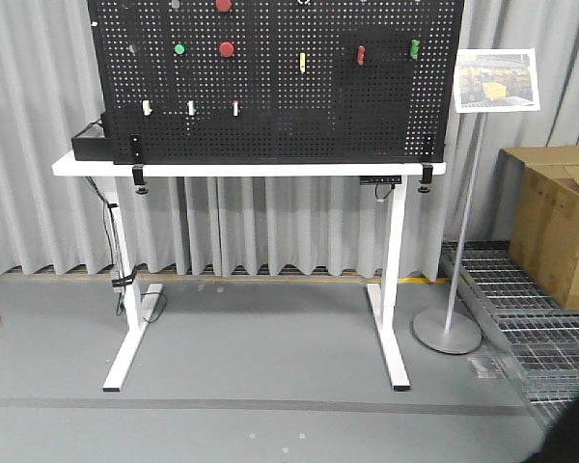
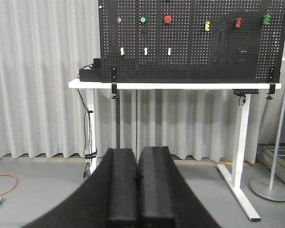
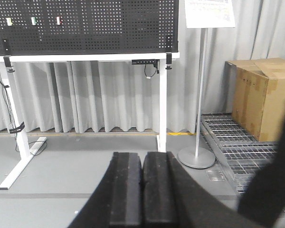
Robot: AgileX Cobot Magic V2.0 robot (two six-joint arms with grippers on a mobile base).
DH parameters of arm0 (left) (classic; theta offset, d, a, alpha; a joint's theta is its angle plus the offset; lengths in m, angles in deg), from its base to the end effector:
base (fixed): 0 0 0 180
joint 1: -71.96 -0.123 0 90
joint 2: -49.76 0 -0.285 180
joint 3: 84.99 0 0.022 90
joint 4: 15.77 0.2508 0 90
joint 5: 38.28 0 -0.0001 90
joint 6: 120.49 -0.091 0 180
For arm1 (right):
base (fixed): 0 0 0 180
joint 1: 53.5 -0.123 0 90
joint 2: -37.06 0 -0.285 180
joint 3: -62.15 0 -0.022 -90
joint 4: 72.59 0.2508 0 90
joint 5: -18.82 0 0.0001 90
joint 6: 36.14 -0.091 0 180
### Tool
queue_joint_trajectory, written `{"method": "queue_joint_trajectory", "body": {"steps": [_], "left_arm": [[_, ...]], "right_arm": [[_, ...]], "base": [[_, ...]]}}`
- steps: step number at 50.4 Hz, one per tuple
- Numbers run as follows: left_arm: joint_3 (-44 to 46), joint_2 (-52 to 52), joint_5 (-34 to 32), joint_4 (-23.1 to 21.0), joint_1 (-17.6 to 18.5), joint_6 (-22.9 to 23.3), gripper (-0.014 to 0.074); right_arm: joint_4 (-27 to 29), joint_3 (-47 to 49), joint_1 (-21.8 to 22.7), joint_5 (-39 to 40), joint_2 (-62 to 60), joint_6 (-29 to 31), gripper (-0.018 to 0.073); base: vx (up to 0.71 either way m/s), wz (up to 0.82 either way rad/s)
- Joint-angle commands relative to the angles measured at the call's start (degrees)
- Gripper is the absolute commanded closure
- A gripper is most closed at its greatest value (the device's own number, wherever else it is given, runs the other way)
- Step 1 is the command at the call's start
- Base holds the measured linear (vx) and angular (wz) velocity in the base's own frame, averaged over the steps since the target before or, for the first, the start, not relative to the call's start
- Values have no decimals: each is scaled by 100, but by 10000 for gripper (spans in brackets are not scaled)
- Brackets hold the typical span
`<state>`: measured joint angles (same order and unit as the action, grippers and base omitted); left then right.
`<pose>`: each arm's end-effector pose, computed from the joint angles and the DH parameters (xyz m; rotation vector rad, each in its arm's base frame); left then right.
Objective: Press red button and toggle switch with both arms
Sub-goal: 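Drive the base forward toward the black pegboard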
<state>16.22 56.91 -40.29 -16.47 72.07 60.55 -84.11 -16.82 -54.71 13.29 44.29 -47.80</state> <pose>0.0563 -0.0001 0.2077 -0.0212 1.4648 -0.0260 0.0570 -0.0006 0.1948 0.0008 1.5991 0.0036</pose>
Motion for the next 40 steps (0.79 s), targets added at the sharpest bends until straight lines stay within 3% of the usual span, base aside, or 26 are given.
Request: {"method": "queue_joint_trajectory", "body": {"steps": [1,40], "left_arm": [[-163,76,-475,-55,-8,44,594],[-163,76,-475,-55,-8,44,594]], "right_arm": [[-26,-63,25,446,-72,33,563],[-26,-63,25,446,-72,33,563]], "base": [[0,0],[7,1]]}}
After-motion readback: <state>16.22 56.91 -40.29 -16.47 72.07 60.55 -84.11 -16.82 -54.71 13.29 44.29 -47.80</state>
